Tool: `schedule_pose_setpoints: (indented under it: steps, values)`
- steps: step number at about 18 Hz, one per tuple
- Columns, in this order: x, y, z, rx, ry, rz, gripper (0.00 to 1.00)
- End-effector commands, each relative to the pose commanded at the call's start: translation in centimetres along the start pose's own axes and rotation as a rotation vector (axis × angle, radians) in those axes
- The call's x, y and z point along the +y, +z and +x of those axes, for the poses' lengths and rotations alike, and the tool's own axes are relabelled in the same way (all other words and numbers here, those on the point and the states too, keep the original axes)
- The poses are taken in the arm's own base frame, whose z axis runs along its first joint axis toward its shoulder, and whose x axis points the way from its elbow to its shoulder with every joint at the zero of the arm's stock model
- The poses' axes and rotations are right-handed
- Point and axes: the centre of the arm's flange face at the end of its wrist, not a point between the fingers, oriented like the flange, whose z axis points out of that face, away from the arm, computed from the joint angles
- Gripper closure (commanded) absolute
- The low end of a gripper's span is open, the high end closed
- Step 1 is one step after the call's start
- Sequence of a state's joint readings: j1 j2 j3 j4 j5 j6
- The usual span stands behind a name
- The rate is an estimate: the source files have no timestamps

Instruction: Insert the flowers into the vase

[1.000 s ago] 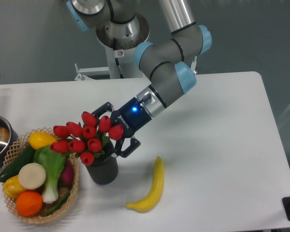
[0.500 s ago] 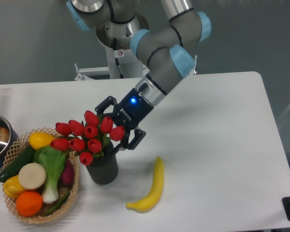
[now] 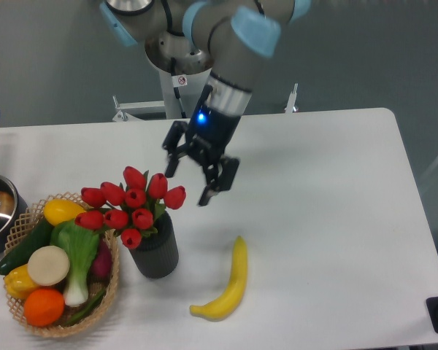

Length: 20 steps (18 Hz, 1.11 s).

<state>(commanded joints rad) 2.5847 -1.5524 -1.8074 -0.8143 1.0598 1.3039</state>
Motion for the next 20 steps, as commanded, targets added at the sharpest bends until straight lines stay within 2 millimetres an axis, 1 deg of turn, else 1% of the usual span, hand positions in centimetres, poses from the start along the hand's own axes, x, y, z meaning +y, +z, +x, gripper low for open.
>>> schedule_pose_setpoints:
  steps: [2, 5, 7, 9, 11, 12, 13, 15, 17, 18, 20]
  values:
    - [-0.6, -2.0, -2.0, -0.022, -0.006, -0.027, 0.00]
    - [-0.6, -5.0, -4.7, -0.034, -0.040, -0.062, 0.00]
    - [-1.1, -6.9, -5.7, -0.015, -0.065, -0.087, 0.00]
    - [-1.0, -7.9, -5.9, 0.012, -0.080, -0.143, 0.00]
    - [-0.6, -8.8, -5.1, 0.032, 0.006, -0.208, 0.00]
    - [-0.1, -9.1, -4.6, 0.051, 0.057, -0.228, 0.00]
    - [0.9, -10.2, -4.6, 0.066, 0.082, -0.240, 0.00]
    - [3.6, -12.0, -4.4, 0.131, 0.112, -0.256, 0.00]
    - [5.7, -13.5, -4.5, 0.172, 0.169, -0.257, 0.00]
    - [6.5, -14.1, -4.5, 0.182, 0.175, -0.250, 0.00]
    - [7.4, -14.6, -4.8, 0.178, 0.158, -0.220, 0.00]
